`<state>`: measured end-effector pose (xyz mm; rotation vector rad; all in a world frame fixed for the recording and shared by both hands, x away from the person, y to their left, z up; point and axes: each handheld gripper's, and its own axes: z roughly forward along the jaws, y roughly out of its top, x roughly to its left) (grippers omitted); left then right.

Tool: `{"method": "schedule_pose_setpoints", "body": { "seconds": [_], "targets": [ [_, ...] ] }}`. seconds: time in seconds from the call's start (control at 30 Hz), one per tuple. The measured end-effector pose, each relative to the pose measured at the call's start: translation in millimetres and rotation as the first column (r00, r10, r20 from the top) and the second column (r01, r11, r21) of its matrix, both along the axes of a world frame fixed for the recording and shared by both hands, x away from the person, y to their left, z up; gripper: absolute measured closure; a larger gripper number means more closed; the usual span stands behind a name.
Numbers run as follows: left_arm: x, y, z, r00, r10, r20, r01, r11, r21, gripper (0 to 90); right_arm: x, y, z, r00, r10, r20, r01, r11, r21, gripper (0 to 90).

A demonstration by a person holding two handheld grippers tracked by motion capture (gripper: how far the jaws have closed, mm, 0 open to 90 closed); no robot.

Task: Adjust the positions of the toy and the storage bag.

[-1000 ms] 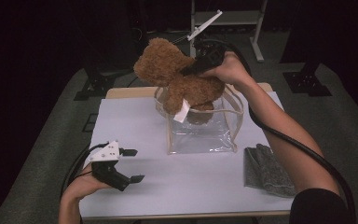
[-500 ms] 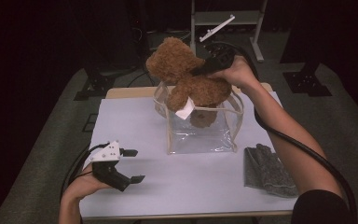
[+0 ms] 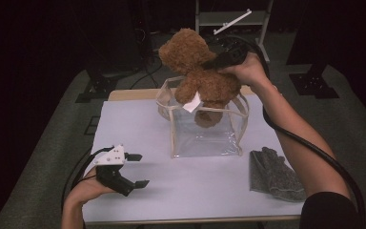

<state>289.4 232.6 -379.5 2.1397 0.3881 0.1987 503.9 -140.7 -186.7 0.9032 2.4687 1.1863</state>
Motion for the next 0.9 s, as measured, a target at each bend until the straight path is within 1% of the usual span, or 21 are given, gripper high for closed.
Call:
{"method": "schedule_pose_setpoints", "body": {
  "seconds": [0.1, 0.17, 0.23, 0.4, 0.63, 0.7, 0.77, 0.9],
  "targets": [
    [-0.7, -0.2, 0.3, 1.0, -0.001, 0.0, 0.001, 1.0, 0.0, 9.5, 1.7, 0.6, -1.8, 0.9998, -0.02, 0.007, 0.02, 0.9998, -0.007, 65.3],
    [-0.9, -0.3, 0.4, 1.0, -0.002, 0.001, 0.002, 1.0, -0.001, 9.5, 1.7, 3.0, -4.1, 0.9996, -0.023, 0.014, 0.024, 0.9995, -0.019, 65.4],
    [-1.1, -0.4, 0.3, 1.0, -0.002, 0.001, 0.002, 1.0, -0.001, 9.5, 1.7, 6.2, -7.5, 0.9997, -0.02, 0.012, 0.02, 0.9992, -0.035, 65.4],
    [-1.7, 0.6, 0.5, 1.0, -0.003, 0.003, 0.003, 1.0, 0.0, 9.5, 0.3, 15.5, -20.6, 0.9999, 0.013, 0.002, -0.013, 0.9964, -0.084, 65.4],
    [-2.6, 1.0, 1.1, 1.0, -0.004, 0.006, 0.004, 1.0, 0.0, 9.5, -3.0, 19.0, -36.8, 0.9983, 0.057, -0.009, -0.058, 0.9881, -0.142, 65.3],
    [-3.1, 1.1, 1.3, 1.0, -0.004, 0.004, 0.004, 1.0, 0.0, 9.5, -4.7, 19.3, -40.5, 0.9964, 0.081, -0.027, -0.084, 0.9842, -0.156, 65.0],
    [-3.1, 1.4, 1.4, 1.0, -0.005, 0.005, 0.005, 1.0, 0.005, 9.5, -7.0, 19.2, -45.2, 0.9938, 0.104, -0.037, -0.109, 0.9772, -0.182, 65.0],
    [-3.4, 1.1, 1.1, 1.0, -0.004, 0.004, 0.004, 1.0, 0.004, 9.4, -10.4, 16.7, -53.7, 0.9917, 0.116, -0.054, -0.125, 0.9713, -0.203, 65.0]
  ]
}}
